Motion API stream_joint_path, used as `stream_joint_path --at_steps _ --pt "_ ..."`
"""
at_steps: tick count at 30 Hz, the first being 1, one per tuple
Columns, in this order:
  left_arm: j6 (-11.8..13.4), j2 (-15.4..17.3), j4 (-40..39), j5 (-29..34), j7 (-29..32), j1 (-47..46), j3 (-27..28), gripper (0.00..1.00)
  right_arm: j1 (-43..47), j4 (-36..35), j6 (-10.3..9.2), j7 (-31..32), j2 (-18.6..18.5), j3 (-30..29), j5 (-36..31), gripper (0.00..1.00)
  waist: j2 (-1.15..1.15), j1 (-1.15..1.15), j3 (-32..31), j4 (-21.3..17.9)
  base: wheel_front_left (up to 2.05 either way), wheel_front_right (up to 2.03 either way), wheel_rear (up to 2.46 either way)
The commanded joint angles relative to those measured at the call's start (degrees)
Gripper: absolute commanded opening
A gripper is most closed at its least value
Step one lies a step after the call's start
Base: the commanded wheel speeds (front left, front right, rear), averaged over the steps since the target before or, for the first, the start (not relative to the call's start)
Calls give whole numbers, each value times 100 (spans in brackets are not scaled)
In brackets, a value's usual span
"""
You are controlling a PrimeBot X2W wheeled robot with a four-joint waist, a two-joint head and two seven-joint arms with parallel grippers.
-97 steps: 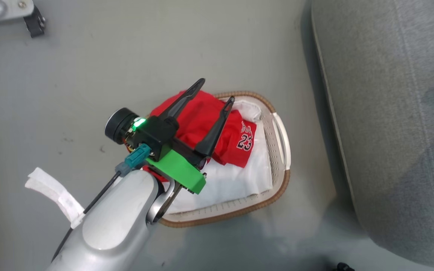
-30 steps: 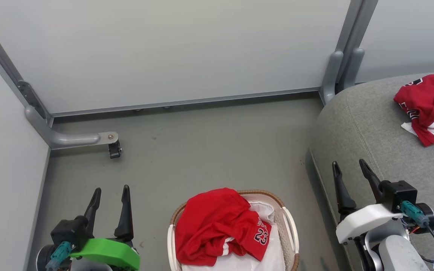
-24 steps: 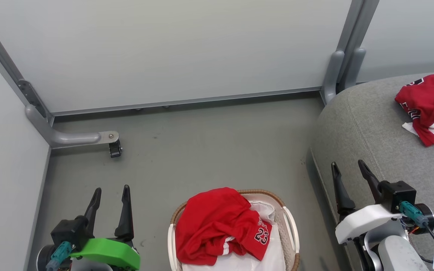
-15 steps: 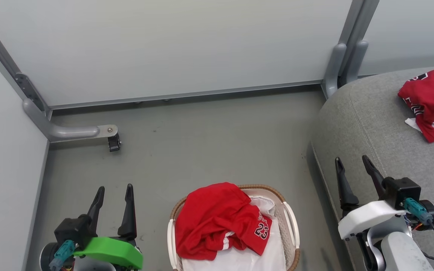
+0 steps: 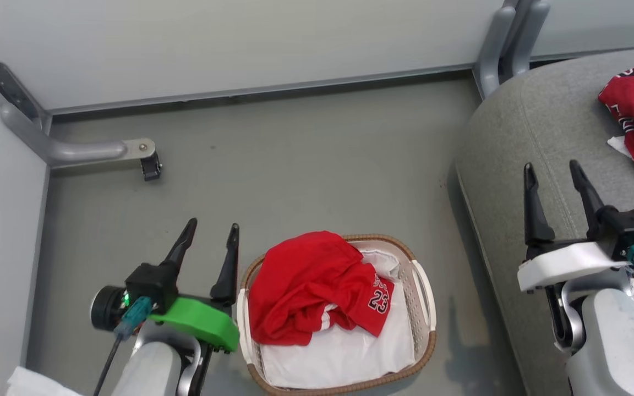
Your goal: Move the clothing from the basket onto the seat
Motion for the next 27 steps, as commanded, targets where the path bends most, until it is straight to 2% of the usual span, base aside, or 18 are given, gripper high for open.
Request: stream_joint_path --at_steps 1,7,17,27 --pt "-19 89 79 82 -5 -263 -205 100 -138 -91 -8 -13 -19 -22 -46 100 18 0 525 -108 0 0 0" --pt "-19 317 633 207 -6 -1232 -1327 100 -550 -478 -8 -13 -18 36 -117 100 18 0 1422 -334 0 0 0" --pt "-18 361 2016 140 90 -2798 -3428 100 -1206 -1181 -8 -13 -17 269 -65 100 18 0 2892 -871 0 0 0" --pt "-14 444 3427 162 579 -3748 -4553 100 -1615 -1649 -8 -14 -10 431 195 100 18 0 3975 -1464 0 0 0"
